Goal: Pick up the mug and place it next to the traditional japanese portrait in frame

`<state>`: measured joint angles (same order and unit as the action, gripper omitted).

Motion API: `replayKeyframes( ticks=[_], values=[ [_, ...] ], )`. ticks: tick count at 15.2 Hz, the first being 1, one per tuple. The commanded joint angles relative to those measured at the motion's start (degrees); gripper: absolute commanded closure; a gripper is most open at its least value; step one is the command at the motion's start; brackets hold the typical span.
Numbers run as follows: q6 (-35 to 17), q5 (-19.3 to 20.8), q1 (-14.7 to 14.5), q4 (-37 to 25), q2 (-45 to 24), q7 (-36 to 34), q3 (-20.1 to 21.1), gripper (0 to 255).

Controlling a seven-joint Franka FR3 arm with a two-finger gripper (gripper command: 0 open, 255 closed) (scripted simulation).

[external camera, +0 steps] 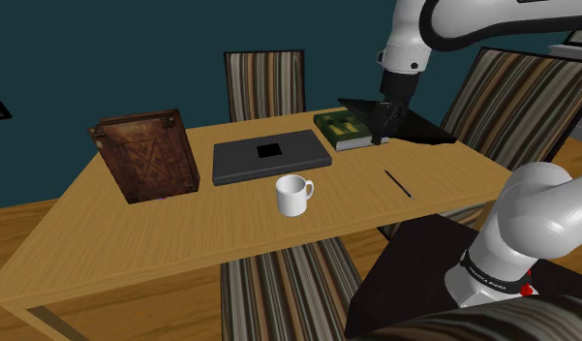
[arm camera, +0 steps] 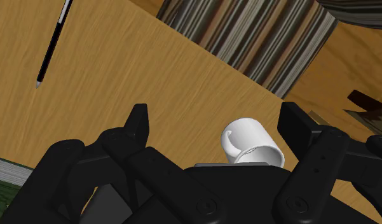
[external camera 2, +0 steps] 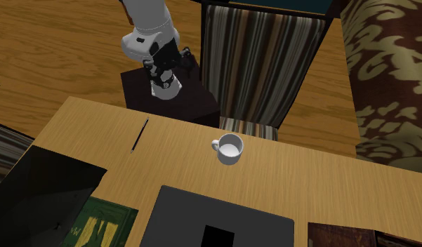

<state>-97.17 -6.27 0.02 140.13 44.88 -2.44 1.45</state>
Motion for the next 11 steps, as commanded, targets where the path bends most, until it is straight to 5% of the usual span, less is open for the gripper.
replayKeyframes(
  ticks=[1,11],
  values=[
    [0.0,0.0,0.0,0.0,0.0,0.0,0.0,0],
    [-15.78,-0.99,-1.99,-3.48,-18.66,-5.87,8.0,0]
  ],
)
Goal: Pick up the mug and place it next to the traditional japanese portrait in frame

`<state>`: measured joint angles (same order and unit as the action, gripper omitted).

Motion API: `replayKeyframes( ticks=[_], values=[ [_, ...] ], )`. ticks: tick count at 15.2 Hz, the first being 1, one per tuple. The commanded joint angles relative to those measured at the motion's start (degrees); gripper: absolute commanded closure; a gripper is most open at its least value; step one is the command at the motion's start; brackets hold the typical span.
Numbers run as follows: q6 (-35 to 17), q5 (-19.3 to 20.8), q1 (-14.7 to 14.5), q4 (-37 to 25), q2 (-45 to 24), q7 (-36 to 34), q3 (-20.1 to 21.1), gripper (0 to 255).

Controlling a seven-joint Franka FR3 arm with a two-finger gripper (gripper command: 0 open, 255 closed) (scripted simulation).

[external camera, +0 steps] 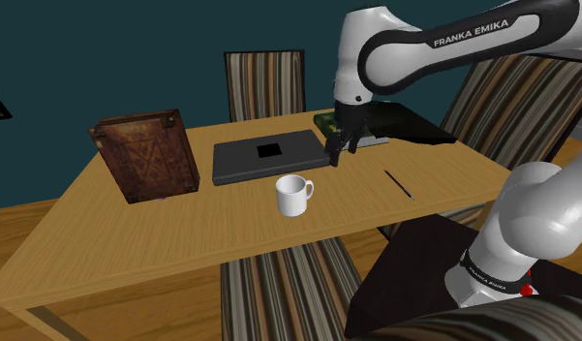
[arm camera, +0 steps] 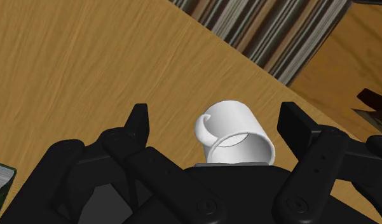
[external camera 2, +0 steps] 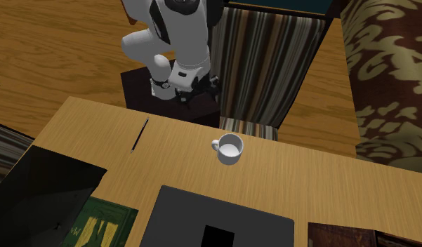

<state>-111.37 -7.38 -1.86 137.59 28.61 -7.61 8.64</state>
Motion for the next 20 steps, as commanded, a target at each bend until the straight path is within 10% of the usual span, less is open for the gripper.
replayKeyframes(
  ticks=[1,15,20],
  values=[
    [-2.92,0.34,-0.19,-1.71,-4.48,-1.39,1.57,0],
    [-14.62,11.64,-2.4,-20.25,-36.02,-14.33,8.72,0],
    [-17.4,12.39,-2.59,-19.05,-37.68,-14.84,8.49,0]
  ],
)
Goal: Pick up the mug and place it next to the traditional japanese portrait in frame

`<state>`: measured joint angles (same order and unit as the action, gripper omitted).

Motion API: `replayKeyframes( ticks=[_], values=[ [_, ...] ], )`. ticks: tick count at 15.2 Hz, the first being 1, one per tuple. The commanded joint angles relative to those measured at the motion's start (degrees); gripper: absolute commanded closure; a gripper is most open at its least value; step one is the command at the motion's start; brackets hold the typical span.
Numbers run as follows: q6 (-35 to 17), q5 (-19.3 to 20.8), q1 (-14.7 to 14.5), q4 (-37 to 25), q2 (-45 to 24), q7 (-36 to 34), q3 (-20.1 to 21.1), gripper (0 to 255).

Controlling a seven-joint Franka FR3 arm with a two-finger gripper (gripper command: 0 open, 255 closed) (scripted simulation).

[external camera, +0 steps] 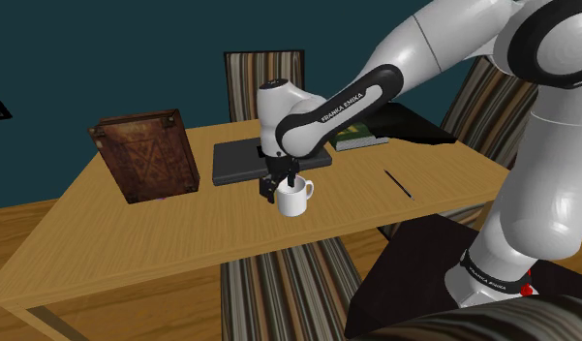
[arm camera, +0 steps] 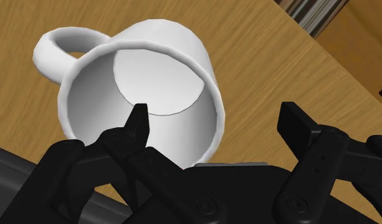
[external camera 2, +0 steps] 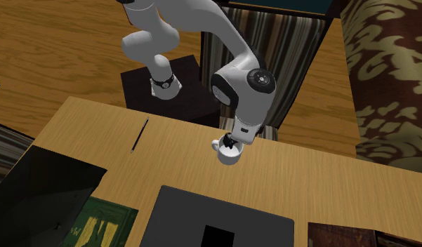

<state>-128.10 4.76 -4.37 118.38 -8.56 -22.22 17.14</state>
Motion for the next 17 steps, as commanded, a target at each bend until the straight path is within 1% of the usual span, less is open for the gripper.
replayKeyframes(
  ticks=[1,3,11,12,17],
  values=[
    [-1.35,0.45,-0.11,0.44,-0.95,-0.37,-0.06,0],
    [-3.11,1.01,-0.19,1.08,-2.13,-0.74,-0.2,0],
    [-3.1,1.01,-0.2,1.08,-2.12,-0.74,-0.2,0],
    [-3.1,1.01,-0.2,1.08,-2.12,-0.74,-0.2,255],
    [-3.1,1.0,-0.2,1.09,-2.12,-0.74,-0.2,255]
  ],
)
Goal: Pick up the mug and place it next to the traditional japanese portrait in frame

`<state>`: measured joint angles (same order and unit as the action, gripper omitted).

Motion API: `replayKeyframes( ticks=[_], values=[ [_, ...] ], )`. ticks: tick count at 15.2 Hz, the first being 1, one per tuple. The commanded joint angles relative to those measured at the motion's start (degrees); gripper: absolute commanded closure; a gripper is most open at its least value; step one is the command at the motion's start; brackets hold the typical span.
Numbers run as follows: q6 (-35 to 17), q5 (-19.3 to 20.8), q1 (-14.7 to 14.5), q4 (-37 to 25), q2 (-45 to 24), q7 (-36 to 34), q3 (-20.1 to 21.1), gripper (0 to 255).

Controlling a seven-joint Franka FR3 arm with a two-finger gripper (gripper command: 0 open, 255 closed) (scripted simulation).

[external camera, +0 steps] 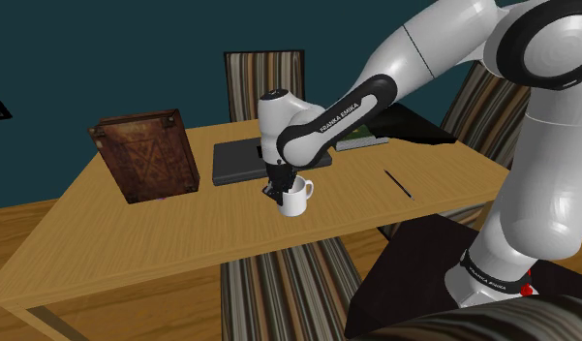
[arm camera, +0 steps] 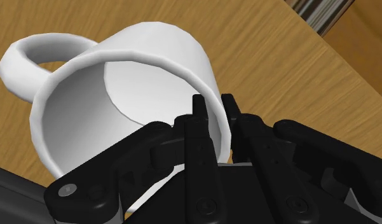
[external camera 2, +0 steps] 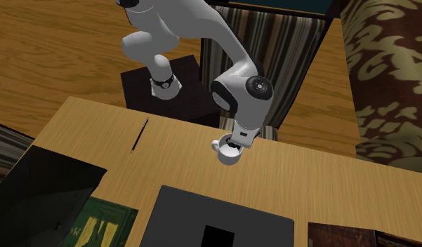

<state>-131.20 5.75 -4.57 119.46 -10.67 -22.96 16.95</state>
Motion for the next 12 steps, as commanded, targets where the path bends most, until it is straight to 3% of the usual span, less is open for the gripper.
replayKeyframes(
  ticks=[1,12],
  values=[
    [-0.01,0.01,0.01,0.0,-0.01,0.0,-0.01,255],
    [5.57,-1.51,0.28,-2.54,3.22,1.12,0.31,255]
  ],
)
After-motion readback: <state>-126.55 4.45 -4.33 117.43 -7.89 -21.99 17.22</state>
